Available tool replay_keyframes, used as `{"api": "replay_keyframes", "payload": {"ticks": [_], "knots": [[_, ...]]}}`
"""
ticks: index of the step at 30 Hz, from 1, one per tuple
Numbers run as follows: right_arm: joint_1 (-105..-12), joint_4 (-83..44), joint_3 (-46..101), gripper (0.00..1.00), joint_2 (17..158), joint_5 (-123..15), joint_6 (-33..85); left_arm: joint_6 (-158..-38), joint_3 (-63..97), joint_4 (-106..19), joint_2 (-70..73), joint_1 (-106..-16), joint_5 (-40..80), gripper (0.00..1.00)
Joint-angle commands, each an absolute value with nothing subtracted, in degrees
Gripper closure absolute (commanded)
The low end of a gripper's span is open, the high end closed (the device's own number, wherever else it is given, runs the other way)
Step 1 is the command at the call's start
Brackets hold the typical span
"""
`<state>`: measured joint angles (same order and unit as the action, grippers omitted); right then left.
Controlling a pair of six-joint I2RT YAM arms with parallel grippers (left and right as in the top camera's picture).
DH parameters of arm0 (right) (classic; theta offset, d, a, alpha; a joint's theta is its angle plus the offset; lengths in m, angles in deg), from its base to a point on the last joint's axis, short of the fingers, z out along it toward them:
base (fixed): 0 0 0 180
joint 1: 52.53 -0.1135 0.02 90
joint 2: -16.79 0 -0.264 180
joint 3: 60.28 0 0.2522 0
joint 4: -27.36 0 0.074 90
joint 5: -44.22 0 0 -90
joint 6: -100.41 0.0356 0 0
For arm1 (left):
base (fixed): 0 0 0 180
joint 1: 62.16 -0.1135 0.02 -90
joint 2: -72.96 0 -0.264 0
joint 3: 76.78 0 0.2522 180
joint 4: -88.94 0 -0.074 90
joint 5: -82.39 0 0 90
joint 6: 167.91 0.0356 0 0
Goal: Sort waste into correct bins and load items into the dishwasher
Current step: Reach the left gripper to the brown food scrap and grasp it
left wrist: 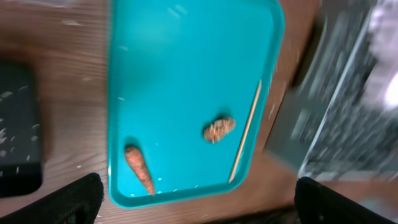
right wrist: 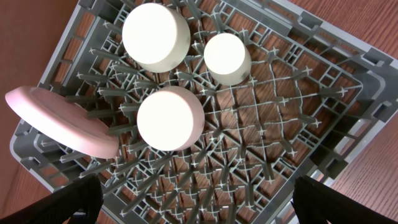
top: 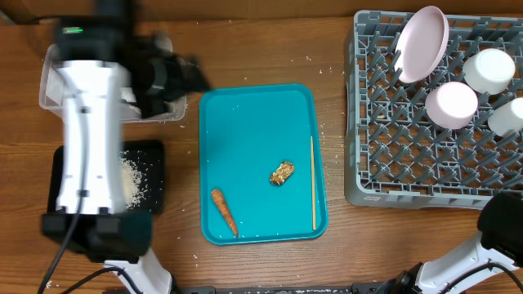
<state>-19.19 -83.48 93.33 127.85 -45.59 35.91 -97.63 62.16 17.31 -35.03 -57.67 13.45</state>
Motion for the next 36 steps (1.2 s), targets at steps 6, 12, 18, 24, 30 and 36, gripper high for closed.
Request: {"api": "replay_keyframes", "payload": {"ticks": [6, 12, 18, 24, 30, 36], "knots": [[-19.2, -83.3, 93.7, 0.0, 127.3, -45.9, 36.1, -94.2, 52.8, 11.1, -35.5, -29.5, -17.8, 0.0], [-19.2, -83.3, 93.7, 0.0, 127.3, -45.9, 36.1, -88.1, 38.1, -3.3, -35.5, -23.0, -16.4, 0.0], [-19.2, -83.3, 93.7, 0.0, 127.3, -45.9, 36.1, -71.8, 26.8, -13.0, -35.5, -23.1, -6.3, 0.06], [-19.2, -83.3, 93.7, 0.0, 127.3, -45.9, 36.1, -71.6, 18.7, -25.0, -35.5, -23.1, -6.7, 0.0], [-19.2, -83.3, 93.7, 0.0, 127.3, -45.9, 36.1, -73.1, 17.6, -25.3, -36.1, -23.1, -7.4, 0.0], [-19.2, -83.3, 93.7, 0.0, 127.3, -45.9, 36.1, -73.4, 17.6, -25.4, -40.2, -23.1, -8.2, 0.0]]}}
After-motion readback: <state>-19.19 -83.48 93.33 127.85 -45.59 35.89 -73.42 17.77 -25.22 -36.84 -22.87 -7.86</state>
